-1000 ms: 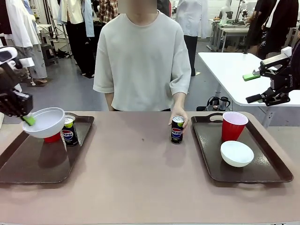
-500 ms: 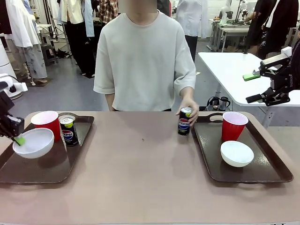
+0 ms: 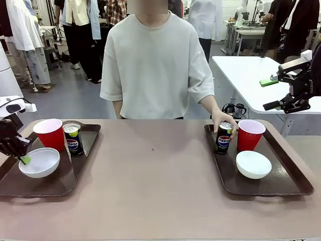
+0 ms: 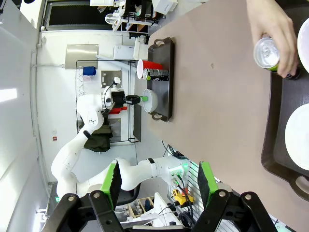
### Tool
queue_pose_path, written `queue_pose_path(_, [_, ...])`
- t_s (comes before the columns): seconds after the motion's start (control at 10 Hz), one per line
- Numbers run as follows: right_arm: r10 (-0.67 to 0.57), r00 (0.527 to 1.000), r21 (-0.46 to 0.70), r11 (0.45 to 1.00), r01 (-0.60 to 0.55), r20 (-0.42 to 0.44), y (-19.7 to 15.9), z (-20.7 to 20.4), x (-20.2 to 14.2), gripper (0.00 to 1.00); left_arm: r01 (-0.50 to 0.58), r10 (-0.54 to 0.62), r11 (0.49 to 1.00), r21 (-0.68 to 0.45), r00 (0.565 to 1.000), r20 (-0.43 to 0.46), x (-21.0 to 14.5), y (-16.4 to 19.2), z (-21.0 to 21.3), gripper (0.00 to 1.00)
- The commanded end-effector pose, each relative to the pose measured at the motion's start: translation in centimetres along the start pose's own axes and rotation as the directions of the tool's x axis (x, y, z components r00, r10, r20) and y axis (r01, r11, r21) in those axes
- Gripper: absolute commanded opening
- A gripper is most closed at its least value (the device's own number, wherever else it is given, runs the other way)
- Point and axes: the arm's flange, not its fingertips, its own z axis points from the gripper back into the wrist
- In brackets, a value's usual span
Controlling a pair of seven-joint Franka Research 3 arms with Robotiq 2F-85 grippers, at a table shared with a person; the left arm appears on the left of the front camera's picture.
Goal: Prepare tableware on both trays.
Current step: Pick up a Picnic Bowl from the table and place it on a Handle tray.
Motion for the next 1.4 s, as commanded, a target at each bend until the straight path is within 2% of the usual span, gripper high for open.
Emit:
queue_pose_path(0.0, [0.003,1.0,0.005,1.0,-0.003,-0.008,0.0,0.1,0.1,0.83,-0.003,0.004,0.999,0.04,1.0,-0.022,-1.2,0.5,-2.4,0.0])
queue_pose_path(0.2, [0.003,1.0,0.005,1.0,-0.003,-0.008,0.0,0.1,0.1,0.83,-0.005,0.006,1.0,0.031,0.999,-0.035,-1.4,0.4,-3.2,0.0])
queue_pose_path(0.3, [0.003,1.0,0.005,1.0,-0.003,-0.008,0.0,0.1,0.1,0.83,0.01,-0.009,1.0,0.026,0.999,-0.049,-1.6,0.2,-3.0,0.63])
queue_pose_path(0.4, [0.003,1.0,0.005,1.0,-0.003,-0.008,0.0,0.1,0.1,0.83,0.002,-0.002,1.0,0.017,0.999,-0.032,-1.7,-0.2,-2.6,0.63])
queue_pose_path(0.5, [0.003,1.0,0.005,1.0,-0.003,-0.008,0.0,0.1,0.1,0.83,0.005,-0.005,1.0,0.013,1.0,-0.03,-1.8,-0.6,-1.8,1.0])
queue_pose_path(0.6, [0.003,1.0,0.005,1.0,-0.003,-0.008,0.0,0.1,0.1,0.83,0.004,-0.004,1.0,0.013,1.0,-0.013,-2.0,-1.2,-0.7,0.27])
queue_pose_path(0.7, [0.003,1.0,0.005,1.0,-0.003,-0.008,0.0,0.1,0.1,0.83,0.013,-0.013,1.0,-0.006,1.0,0.005,-2.0,-1.9,0.7,1.0])
queue_pose_path(0.8, [0.003,1.0,0.005,1.0,-0.003,-0.008,0.0,0.1,0.1,0.83,0.022,-0.021,0.999,-0.05,1.0,0.018,-2.0,-2.8,2.4,0.47])
queue_pose_path(0.9, [0.003,1.0,0.005,1.0,-0.003,-0.008,0.0,0.1,0.1,0.83,0.029,-0.027,0.994,-0.105,0.999,0.027,-1.8,-3.7,3.8,1.0])
queue_pose_path(1.0, [0.003,1.0,0.005,1.0,-0.003,-0.008,0.0,0.1,0.1,0.83,0.031,-0.027,0.982,-0.186,0.999,0.02,-1.8,-4.6,5.2,0.67])
queue_pose_path(1.1, [0.003,1.0,0.005,1.0,-0.003,-0.008,0.0,0.1,0.1,0.83,0.028,-0.029,0.958,-0.285,1.0,0.001,-1.8,-5.0,6.2,1.0])
queue_pose_path(1.2, [0.003,1.0,0.005,1.0,-0.003,-0.008,0.0,0.1,0.1,0.83,0.028,-0.036,0.905,-0.425,0.999,-0.012,-2.0,-5.3,7.2,0.87])
queue_pose_path(1.3, [0.003,1.0,0.005,1.0,-0.003,-0.008,0.0,0.1,0.1,0.83,0.031,-0.032,0.835,-0.55,0.999,0.009,-2.3,-5.2,8.1,1.0])
